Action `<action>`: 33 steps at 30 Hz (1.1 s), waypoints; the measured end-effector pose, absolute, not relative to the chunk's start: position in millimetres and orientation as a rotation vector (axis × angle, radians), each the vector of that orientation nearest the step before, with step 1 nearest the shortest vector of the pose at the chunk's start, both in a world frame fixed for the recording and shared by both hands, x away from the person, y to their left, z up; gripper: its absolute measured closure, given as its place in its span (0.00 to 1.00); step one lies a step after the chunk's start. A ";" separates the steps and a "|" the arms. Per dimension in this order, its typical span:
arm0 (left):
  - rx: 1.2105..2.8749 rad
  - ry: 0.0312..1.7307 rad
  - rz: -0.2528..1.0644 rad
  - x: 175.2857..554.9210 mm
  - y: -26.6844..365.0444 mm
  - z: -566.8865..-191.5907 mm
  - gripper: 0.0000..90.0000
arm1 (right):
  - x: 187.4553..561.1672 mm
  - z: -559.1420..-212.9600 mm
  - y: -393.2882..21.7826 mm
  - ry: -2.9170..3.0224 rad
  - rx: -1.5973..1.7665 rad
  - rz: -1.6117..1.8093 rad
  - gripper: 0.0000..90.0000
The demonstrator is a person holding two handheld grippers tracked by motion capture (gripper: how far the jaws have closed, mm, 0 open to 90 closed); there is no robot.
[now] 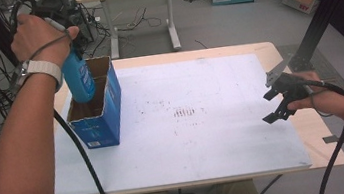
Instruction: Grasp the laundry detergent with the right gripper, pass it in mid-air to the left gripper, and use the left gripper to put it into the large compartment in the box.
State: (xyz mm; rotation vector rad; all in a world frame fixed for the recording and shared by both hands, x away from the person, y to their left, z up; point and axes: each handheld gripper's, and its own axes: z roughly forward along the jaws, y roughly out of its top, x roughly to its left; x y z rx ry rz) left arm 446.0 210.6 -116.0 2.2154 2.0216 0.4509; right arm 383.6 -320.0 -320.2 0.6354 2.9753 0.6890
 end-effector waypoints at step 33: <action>2.209 2.032 0.402 446.7 221.7 -205.4 0.42 | 381.8 -329.5 -324.4 2.985 0.694 0.657 0.08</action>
